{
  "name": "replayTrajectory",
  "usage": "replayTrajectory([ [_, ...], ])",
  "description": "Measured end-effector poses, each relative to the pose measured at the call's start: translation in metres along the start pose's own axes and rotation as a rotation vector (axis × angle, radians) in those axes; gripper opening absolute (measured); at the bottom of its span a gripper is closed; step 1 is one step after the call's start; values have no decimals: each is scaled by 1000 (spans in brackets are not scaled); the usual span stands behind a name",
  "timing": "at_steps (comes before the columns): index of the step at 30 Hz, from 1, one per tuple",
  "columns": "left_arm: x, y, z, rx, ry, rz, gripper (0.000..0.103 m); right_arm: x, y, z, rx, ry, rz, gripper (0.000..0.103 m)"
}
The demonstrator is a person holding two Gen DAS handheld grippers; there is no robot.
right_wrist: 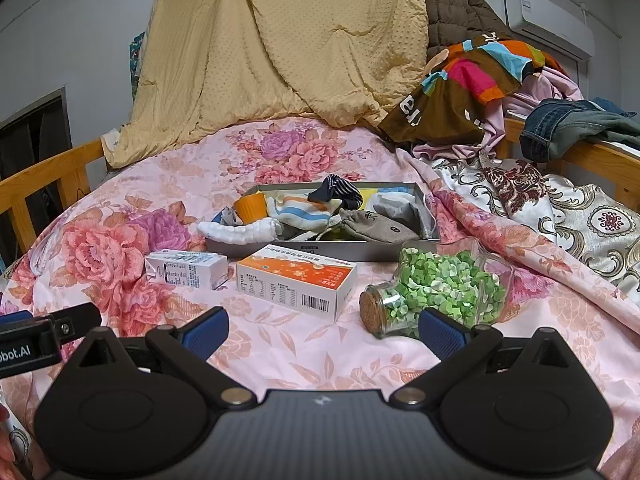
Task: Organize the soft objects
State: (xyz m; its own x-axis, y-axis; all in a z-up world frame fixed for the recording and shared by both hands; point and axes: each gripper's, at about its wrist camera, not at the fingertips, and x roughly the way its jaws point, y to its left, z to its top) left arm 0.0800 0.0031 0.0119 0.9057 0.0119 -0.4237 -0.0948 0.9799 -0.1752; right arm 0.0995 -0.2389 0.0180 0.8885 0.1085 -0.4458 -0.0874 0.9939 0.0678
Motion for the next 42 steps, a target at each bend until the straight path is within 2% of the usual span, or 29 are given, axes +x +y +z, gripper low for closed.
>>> replayTrajectory([
  [42,1,2,-1,7,9,-1,102,-1,-1,0,6,4,-4,103],
])
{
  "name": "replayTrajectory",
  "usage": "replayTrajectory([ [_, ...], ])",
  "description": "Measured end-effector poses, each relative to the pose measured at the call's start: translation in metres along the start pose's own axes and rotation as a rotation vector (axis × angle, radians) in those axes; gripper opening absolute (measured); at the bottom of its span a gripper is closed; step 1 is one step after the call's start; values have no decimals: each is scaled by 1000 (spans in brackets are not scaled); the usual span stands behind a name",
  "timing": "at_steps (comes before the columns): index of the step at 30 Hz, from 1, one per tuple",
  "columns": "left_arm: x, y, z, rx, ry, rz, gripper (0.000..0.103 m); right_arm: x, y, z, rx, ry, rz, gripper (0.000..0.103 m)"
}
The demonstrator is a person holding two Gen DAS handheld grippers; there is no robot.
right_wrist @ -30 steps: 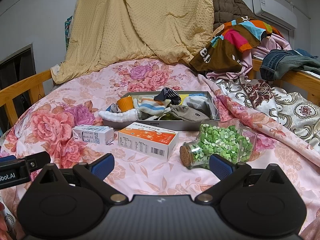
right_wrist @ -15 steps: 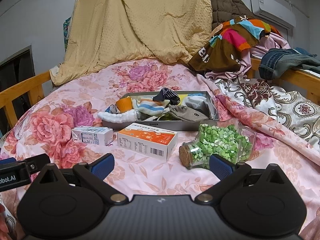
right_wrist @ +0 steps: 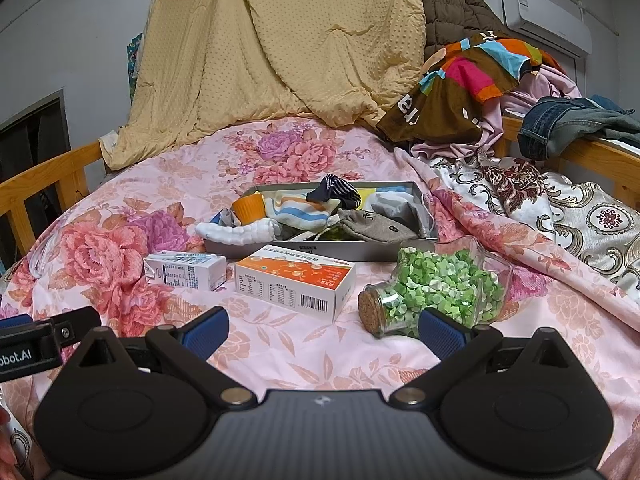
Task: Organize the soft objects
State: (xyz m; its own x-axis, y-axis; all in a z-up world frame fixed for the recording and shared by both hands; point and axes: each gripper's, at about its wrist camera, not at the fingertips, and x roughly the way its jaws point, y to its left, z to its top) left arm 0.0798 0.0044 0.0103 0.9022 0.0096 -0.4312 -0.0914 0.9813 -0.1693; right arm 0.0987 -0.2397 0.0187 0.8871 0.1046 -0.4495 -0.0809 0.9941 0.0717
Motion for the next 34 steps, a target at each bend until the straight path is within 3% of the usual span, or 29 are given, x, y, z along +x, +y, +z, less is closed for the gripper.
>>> replayTrajectory([
  [18,-4,0,0,-12,-14,-25,102,-1,0,0,0,1,0,103],
  [34,-1,4,3,-87,29,1,102,-1,-1,0,-1,3,0,103],
])
